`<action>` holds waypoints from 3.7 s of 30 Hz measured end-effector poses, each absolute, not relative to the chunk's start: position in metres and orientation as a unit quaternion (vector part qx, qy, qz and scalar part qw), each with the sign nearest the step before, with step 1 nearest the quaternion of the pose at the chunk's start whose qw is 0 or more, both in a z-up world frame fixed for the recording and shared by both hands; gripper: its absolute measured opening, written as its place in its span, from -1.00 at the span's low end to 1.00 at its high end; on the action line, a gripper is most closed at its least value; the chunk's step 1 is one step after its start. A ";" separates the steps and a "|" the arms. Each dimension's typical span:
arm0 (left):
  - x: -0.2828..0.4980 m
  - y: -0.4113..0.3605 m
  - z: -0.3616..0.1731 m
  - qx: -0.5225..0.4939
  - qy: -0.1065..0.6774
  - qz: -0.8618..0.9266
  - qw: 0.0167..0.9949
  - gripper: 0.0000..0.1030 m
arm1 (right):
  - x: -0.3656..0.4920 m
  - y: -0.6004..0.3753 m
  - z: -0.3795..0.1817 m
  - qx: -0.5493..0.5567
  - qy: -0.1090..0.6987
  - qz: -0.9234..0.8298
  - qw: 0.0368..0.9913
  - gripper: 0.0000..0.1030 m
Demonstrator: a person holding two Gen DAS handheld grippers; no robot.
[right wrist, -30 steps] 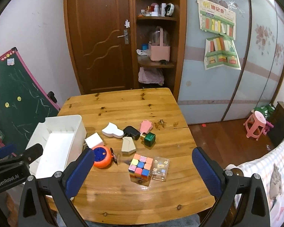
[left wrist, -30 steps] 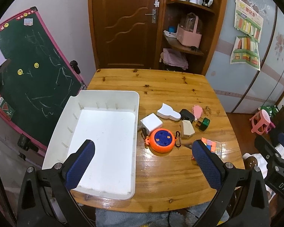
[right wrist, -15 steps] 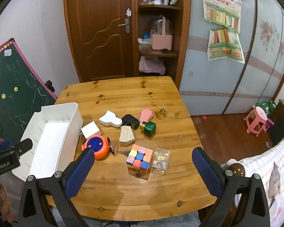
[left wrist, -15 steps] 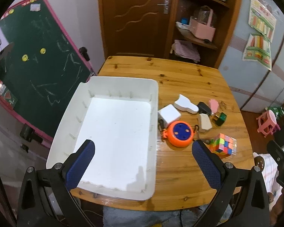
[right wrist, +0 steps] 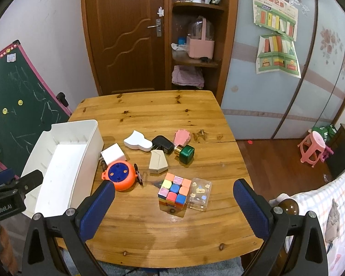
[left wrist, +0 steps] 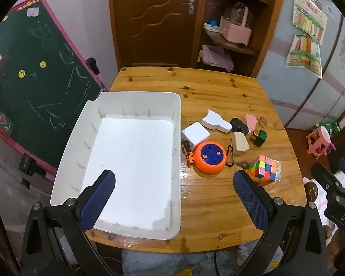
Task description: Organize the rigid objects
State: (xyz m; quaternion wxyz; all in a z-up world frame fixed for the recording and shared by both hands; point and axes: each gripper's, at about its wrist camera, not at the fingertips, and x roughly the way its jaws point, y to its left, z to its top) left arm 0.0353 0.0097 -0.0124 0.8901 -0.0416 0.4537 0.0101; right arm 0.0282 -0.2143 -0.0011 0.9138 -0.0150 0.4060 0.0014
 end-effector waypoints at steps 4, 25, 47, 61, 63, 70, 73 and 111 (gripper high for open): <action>0.036 0.007 -0.012 -0.038 0.455 0.006 0.890 0.99 | 0.028 -0.214 -0.002 -0.014 0.407 0.001 0.913 1.00; 0.038 0.025 -0.014 -0.037 0.450 0.012 0.892 0.99 | 0.028 -0.215 -0.009 -0.017 0.412 0.001 0.911 1.00; 0.072 0.143 -0.072 0.007 0.489 0.137 0.861 0.99 | 0.044 -0.196 -0.021 -0.034 0.442 0.008 0.896 1.00; 0.115 0.187 -0.142 -0.062 0.579 0.063 0.810 0.67 | 0.057 -0.195 -0.024 -0.032 0.454 0.002 0.890 1.00; 0.118 0.182 -0.145 -0.046 0.582 0.066 0.809 0.66 | 0.058 -0.196 -0.025 -0.031 0.456 0.002 0.889 1.00; 0.120 0.183 -0.149 -0.017 0.581 0.062 0.811 0.53 | 0.062 -0.193 -0.026 -0.035 0.458 0.004 0.888 1.00; 0.119 0.187 -0.154 -0.010 0.589 0.065 0.806 0.38 | 0.063 -0.191 -0.027 -0.034 0.460 0.006 0.887 1.00; 0.102 0.138 -0.166 0.113 0.563 0.071 0.815 -0.44 | 0.075 -0.217 -0.045 0.001 0.484 -0.009 0.875 1.00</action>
